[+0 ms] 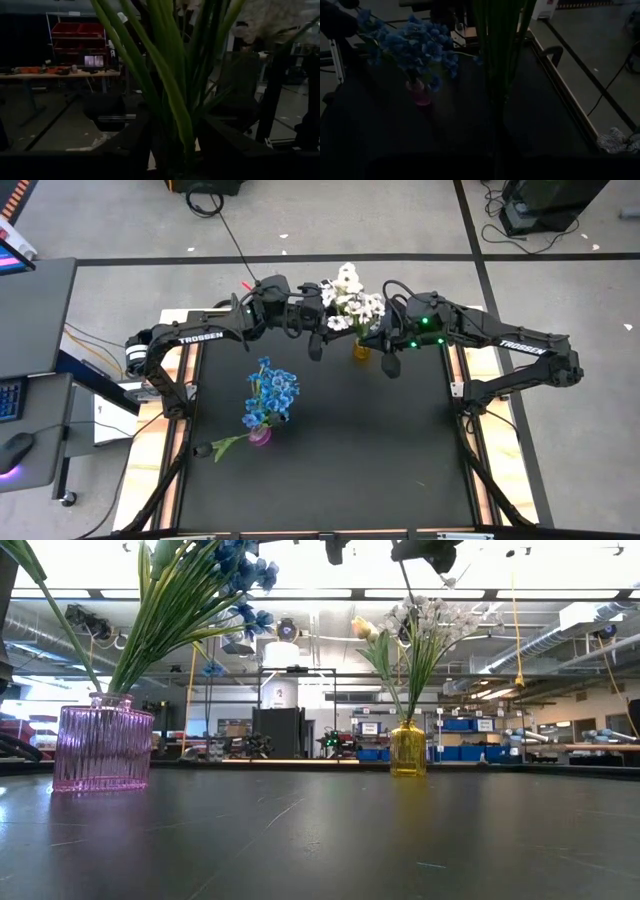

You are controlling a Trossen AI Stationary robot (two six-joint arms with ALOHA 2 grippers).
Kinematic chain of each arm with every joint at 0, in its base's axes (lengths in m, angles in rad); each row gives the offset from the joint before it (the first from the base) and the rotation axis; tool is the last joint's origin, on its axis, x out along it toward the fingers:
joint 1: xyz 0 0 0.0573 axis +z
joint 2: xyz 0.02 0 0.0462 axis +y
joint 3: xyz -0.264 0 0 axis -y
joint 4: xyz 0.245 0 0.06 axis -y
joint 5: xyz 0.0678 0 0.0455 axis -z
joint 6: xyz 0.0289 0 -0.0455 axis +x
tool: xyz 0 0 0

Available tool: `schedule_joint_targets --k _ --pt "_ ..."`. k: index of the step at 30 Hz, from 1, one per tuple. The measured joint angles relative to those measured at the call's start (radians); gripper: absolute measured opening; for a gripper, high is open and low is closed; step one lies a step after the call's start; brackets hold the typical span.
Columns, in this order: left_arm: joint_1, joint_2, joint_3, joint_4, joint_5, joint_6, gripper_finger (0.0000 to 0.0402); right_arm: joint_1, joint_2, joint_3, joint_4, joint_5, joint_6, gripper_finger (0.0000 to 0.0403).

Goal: Sort flowers into vase by color
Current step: Put the white flowers into the yellow vase

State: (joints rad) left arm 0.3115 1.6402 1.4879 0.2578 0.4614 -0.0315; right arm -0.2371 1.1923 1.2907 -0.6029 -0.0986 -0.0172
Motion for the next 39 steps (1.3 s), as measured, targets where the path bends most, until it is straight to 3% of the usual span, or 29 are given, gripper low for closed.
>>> schedule_joint_targets --k 21,33,39 --pt "-0.001 0.001 0.000 -0.027 0.000 0.000 0.0018 0.001 0.013 0.000 -0.023 0.027 0.001 0.0034" --pt "0.003 0.001 -0.001 -0.058 0.000 0.058 0.0009 -0.002 -0.098 0.000 -0.071 0.090 -0.060 0.0159" --pt "0.007 0.001 0.000 -0.115 -0.002 0.281 0.0009 -0.006 -0.164 0.000 -0.134 0.159 -0.035 0.0196"
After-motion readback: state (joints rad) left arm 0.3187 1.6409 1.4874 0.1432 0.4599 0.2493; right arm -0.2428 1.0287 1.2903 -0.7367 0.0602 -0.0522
